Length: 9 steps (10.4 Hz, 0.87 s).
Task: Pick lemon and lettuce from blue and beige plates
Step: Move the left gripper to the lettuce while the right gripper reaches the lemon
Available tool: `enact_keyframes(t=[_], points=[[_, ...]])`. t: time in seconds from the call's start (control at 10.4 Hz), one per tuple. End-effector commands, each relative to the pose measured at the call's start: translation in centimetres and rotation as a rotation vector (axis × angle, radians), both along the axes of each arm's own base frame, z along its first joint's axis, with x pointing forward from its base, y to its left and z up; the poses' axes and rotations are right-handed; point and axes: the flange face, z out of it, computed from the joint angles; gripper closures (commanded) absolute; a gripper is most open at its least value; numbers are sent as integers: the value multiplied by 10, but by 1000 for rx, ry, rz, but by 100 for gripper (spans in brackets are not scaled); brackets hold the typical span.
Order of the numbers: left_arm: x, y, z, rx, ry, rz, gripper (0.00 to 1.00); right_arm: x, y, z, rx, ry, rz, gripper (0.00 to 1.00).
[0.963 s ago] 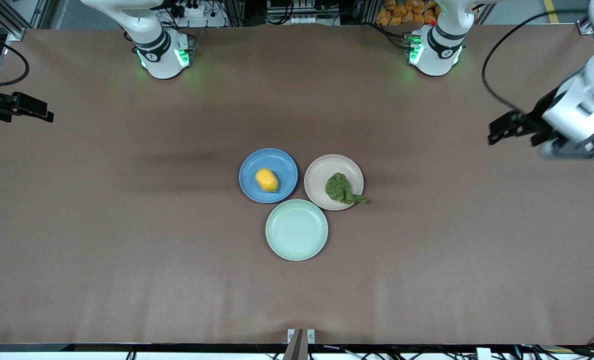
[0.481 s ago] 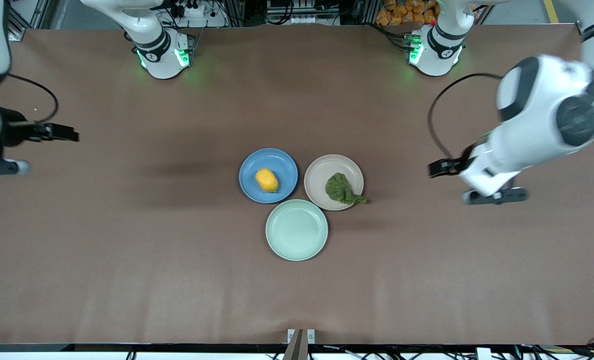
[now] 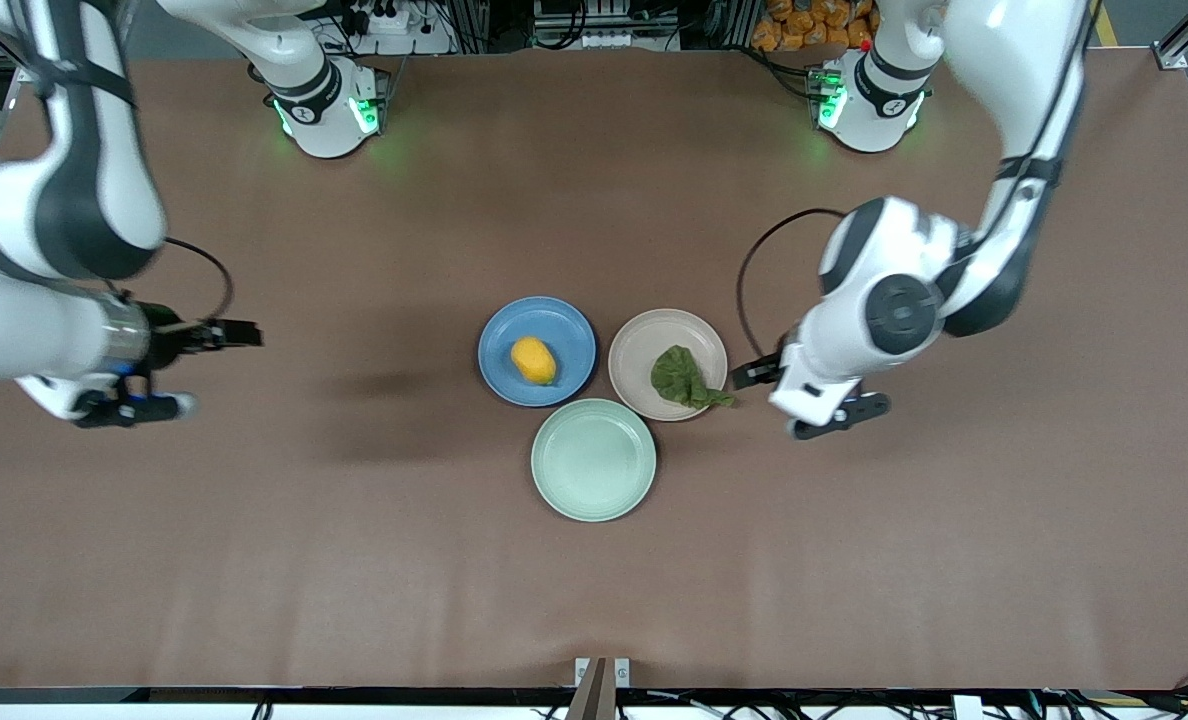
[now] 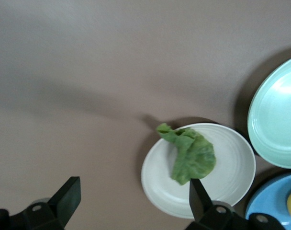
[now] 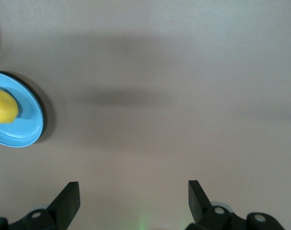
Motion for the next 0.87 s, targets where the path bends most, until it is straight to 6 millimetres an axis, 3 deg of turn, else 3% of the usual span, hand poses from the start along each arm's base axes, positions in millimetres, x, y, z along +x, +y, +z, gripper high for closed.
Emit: enact_keyframes(t=[0.0, 0.19, 0.48, 0.77], points=[[-7, -35, -40, 64, -17, 50, 0, 12, 44, -27, -3, -25, 42, 0], [-11, -50, -71, 68, -21, 80, 0, 16, 78, -50, -16, -50, 49, 0], [-22, -73, -111, 62, -18, 113, 0, 9, 178, -97, -21, -139, 108, 0], [-23, -76, -127, 53, -21, 123, 0, -17, 259, -123, -33, -175, 126, 0]])
